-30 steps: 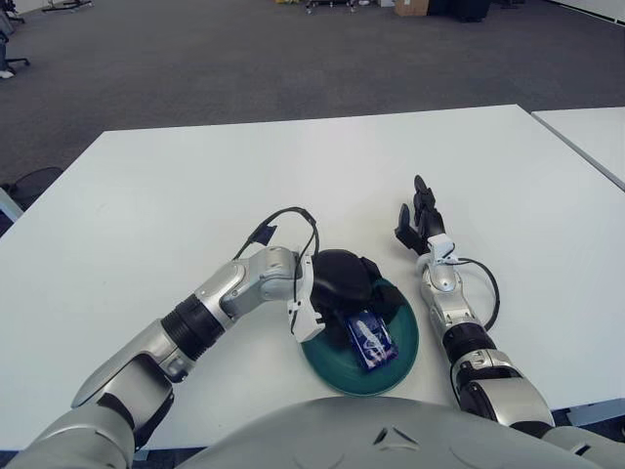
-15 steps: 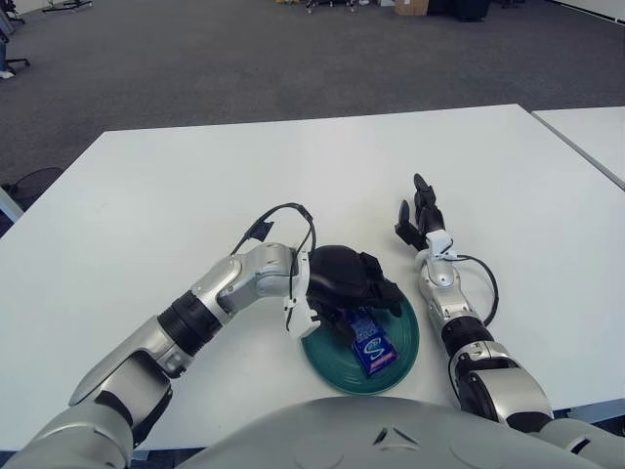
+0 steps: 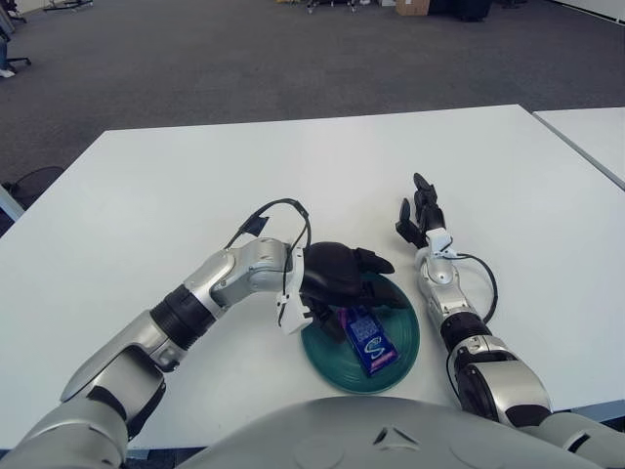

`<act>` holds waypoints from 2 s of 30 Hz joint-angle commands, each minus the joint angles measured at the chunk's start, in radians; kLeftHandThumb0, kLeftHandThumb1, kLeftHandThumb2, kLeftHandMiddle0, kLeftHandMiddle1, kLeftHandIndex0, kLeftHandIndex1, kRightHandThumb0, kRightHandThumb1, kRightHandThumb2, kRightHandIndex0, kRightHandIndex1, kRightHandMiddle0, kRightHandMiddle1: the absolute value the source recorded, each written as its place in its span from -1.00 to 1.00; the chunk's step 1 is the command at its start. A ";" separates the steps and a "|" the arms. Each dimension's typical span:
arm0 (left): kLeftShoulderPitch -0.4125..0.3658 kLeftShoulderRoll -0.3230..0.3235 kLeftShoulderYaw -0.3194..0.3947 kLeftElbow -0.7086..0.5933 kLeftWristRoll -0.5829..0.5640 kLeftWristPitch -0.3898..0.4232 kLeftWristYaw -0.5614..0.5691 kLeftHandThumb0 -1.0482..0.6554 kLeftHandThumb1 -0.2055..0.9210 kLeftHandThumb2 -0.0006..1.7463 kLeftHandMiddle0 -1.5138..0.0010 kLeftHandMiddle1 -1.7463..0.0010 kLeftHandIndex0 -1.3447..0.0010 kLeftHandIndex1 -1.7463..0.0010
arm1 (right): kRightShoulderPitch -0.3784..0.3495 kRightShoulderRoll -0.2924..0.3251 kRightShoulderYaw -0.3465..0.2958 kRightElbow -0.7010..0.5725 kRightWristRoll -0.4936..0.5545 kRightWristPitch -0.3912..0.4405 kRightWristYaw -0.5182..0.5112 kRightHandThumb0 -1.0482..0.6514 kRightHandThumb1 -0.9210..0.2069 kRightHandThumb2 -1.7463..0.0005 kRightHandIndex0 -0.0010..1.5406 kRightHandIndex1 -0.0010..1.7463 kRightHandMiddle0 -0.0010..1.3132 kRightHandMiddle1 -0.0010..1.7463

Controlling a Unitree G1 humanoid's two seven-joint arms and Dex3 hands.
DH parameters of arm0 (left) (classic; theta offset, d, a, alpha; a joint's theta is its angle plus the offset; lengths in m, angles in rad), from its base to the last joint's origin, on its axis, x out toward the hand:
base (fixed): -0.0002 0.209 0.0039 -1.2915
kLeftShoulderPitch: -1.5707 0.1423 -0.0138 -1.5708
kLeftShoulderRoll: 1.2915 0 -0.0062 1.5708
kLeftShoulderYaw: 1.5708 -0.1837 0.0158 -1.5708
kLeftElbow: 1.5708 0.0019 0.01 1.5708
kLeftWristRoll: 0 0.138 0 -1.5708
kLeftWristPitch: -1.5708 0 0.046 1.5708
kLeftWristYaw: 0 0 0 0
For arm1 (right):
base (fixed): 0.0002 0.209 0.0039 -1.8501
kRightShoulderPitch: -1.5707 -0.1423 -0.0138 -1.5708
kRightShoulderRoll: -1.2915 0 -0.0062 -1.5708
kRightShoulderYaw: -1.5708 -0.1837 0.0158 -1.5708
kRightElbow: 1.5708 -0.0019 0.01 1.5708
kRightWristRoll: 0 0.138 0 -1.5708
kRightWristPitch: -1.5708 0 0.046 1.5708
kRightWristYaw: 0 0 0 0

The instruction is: Put the gum into the plate.

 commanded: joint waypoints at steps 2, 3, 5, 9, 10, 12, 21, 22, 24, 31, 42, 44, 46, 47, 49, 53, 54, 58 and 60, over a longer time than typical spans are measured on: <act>-0.044 0.019 0.047 -0.003 -0.027 -0.001 -0.002 -1.00 1.00 -0.08 1.00 1.00 1.00 0.99 | 0.127 0.063 -0.062 0.221 0.083 0.119 0.074 -0.64 -1.00 -0.04 -0.74 -0.97 -1.00 -0.52; -0.042 0.018 0.051 -0.004 -0.028 -0.001 0.002 -1.00 1.00 -0.08 1.00 1.00 1.00 0.99 | 0.123 0.061 -0.063 0.228 0.080 0.120 0.074 -0.64 -1.00 -0.05 -0.74 -0.97 -1.00 -0.52; -0.034 0.015 0.070 0.023 -0.040 0.002 0.024 -1.00 1.00 -0.09 1.00 1.00 1.00 1.00 | 0.142 0.037 -0.043 0.205 0.050 0.101 0.069 -0.65 -1.00 -0.07 -0.76 -0.98 -1.00 -0.54; 0.030 -0.036 0.179 0.136 -0.128 0.093 0.138 -1.00 1.00 -0.08 1.00 1.00 1.00 1.00 | 0.311 -0.072 -0.008 0.043 0.010 0.007 0.156 -0.68 -1.00 -0.11 -0.82 -0.99 -1.00 -0.64; 0.057 -0.054 0.210 0.144 -0.167 0.132 0.157 -1.00 1.00 -0.08 1.00 1.00 1.00 1.00 | 0.291 -0.066 -0.004 0.076 0.005 0.025 0.152 -0.68 -1.00 -0.12 -0.84 -0.99 -1.00 -0.67; 0.116 -0.089 0.270 0.129 -0.251 0.216 0.185 -1.00 1.00 -0.10 1.00 1.00 1.00 1.00 | 0.273 -0.055 0.002 0.081 0.005 0.070 0.152 -0.70 -1.00 -0.11 -0.86 -0.99 -1.00 -0.73; 0.292 -0.382 0.486 0.094 -0.645 0.489 0.372 -1.00 1.00 -0.15 1.00 1.00 1.00 1.00 | 0.249 -0.022 -0.004 0.103 0.024 0.131 0.126 -0.74 -1.00 -0.06 -0.85 -0.98 -1.00 -0.87; 0.307 -0.417 0.507 0.091 -0.688 0.500 0.398 -1.00 1.00 -0.12 1.00 1.00 1.00 1.00 | 0.250 -0.021 -0.005 0.103 0.022 0.131 0.118 -0.74 -1.00 -0.05 -0.82 -0.98 -1.00 -0.85; 0.341 -0.464 0.544 0.103 -0.753 0.499 0.425 -1.00 1.00 -0.09 1.00 1.00 1.00 1.00 | 0.250 -0.021 -0.003 0.104 0.018 0.132 0.107 -0.75 -1.00 -0.04 -0.79 -0.97 -1.00 -0.82; 0.413 -0.552 0.621 0.128 -0.838 0.518 0.496 -1.00 1.00 0.05 1.00 1.00 1.00 1.00 | 0.248 -0.026 0.003 0.114 0.014 0.132 0.096 -0.73 -1.00 -0.02 -0.70 -0.97 -1.00 -0.70; 0.611 -0.632 0.587 0.049 -0.763 0.581 0.608 -1.00 1.00 0.19 1.00 1.00 1.00 1.00 | 0.247 -0.034 0.007 0.117 0.020 0.130 0.121 -0.70 -1.00 -0.03 -0.64 -0.96 -1.00 -0.65; 0.647 -0.622 0.588 0.060 -0.765 0.576 0.604 -1.00 1.00 0.22 1.00 1.00 1.00 1.00 | 0.248 -0.035 0.008 0.114 0.020 0.130 0.125 -0.67 -1.00 -0.03 -0.66 -0.97 -1.00 -0.66; 0.676 -0.611 0.592 0.075 -0.763 0.566 0.598 -1.00 1.00 0.24 1.00 1.00 1.00 1.00 | 0.249 -0.037 0.008 0.111 0.019 0.130 0.128 -0.66 -1.00 -0.03 -0.67 -0.98 -1.00 -0.67; 0.684 -0.605 0.595 0.084 -0.760 0.565 0.597 -1.00 1.00 0.24 1.00 1.00 1.00 1.00 | 0.249 -0.038 0.009 0.109 0.019 0.130 0.130 -0.65 -1.00 -0.03 -0.67 -0.98 -1.00 -0.67; 0.691 -0.598 0.599 0.094 -0.751 0.568 0.597 -1.00 1.00 0.26 1.00 1.00 1.00 1.00 | 0.249 -0.040 0.010 0.108 0.018 0.130 0.133 -0.63 -1.00 -0.03 -0.69 -0.99 -1.00 -0.68; 0.693 -0.583 0.608 0.126 -0.741 0.571 0.592 -1.00 1.00 0.30 1.00 1.00 1.00 1.00 | 0.250 -0.041 0.010 0.109 0.017 0.129 0.136 -0.63 -1.00 -0.03 -0.72 -1.00 -1.00 -0.70; 0.693 -0.578 0.612 0.140 -0.740 0.569 0.589 -1.00 1.00 0.30 1.00 1.00 1.00 1.00 | 0.251 -0.042 0.010 0.111 0.017 0.128 0.137 -0.63 -1.00 -0.03 -0.72 -1.00 -1.00 -0.70; 0.701 -0.570 0.620 0.169 -0.741 0.573 0.581 -1.00 1.00 0.33 1.00 1.00 1.00 1.00 | 0.255 -0.044 0.010 0.116 0.019 0.124 0.139 -0.66 -1.00 -0.03 -0.72 -0.99 -1.00 -0.71; 0.725 -0.571 0.614 0.153 -0.744 0.590 0.581 -1.00 1.00 0.34 1.00 1.00 1.00 1.00 | 0.264 -0.045 0.009 0.109 0.021 0.121 0.145 -0.67 -1.00 -0.03 -0.71 -0.99 -1.00 -0.71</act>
